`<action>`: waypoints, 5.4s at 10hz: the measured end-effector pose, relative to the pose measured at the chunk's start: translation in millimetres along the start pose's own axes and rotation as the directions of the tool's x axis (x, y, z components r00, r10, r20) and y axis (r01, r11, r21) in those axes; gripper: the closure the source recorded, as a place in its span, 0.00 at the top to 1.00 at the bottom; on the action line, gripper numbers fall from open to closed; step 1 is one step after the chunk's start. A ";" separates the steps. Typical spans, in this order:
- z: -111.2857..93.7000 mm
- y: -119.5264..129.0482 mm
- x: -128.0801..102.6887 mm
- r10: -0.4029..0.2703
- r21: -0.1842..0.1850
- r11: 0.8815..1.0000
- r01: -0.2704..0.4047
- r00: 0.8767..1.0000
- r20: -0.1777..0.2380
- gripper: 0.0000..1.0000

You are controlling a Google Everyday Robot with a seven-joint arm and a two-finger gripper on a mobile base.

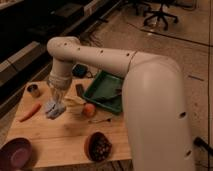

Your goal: Place towel in plastic cup

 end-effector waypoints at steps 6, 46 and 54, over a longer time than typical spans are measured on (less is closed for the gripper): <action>-23.6 46.9 66.6 0.145 0.143 0.980 -0.138 0.989 -0.033 0.00; 50.9 -76.0 239.6 -0.054 0.359 0.931 0.071 0.997 -0.058 0.00; 51.1 -76.2 239.5 -0.054 0.359 0.931 0.072 0.997 -0.058 0.00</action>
